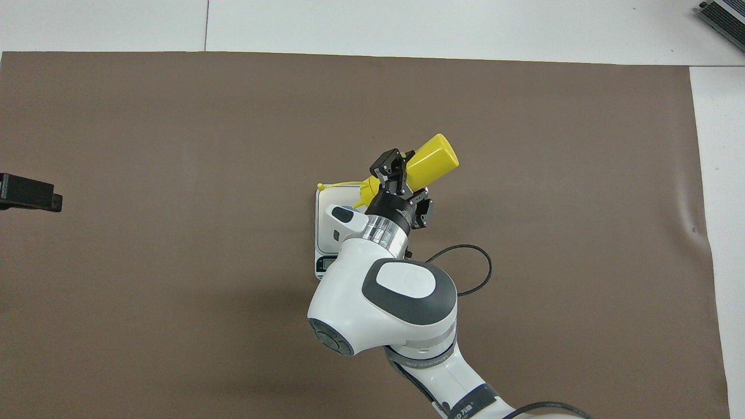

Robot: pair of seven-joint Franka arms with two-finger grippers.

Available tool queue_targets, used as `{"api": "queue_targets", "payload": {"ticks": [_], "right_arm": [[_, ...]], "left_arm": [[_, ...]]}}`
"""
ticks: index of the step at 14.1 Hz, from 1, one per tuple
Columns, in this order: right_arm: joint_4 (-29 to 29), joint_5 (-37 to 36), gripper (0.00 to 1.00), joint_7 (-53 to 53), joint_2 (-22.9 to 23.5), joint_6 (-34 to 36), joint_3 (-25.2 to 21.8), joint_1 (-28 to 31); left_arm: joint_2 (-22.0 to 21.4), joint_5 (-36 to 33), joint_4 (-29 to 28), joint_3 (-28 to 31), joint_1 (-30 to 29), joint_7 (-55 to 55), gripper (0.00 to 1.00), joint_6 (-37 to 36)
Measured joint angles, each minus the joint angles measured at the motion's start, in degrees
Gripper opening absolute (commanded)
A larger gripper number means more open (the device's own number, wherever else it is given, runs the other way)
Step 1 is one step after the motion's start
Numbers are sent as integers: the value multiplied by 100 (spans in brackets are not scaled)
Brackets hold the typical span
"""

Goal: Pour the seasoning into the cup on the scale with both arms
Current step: 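Turn the bottle upright and carry it back with the right gripper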

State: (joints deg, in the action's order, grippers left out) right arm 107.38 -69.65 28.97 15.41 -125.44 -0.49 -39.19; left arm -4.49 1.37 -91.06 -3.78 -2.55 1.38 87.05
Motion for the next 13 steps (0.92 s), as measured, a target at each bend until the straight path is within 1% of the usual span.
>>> {"api": "queue_targets", "payload": {"ticks": [3, 6, 9, 13], "right_arm": [[-116, 1034, 0, -9, -163, 1, -4, 78], [-145, 2181, 0, -15, -445, 1, -8, 372], [-139, 3112, 0, -146, -637, 1, -13, 625], [22, 4114, 0, -403, -890, -94, -15, 907]], "left_arm": [[0, 0, 0, 0, 0, 0, 100, 0], [0, 0, 0, 0, 0, 0, 100, 0], [0, 0, 0, 0, 0, 0, 100, 0], [0, 0, 0, 0, 0, 0, 100, 0]]}}
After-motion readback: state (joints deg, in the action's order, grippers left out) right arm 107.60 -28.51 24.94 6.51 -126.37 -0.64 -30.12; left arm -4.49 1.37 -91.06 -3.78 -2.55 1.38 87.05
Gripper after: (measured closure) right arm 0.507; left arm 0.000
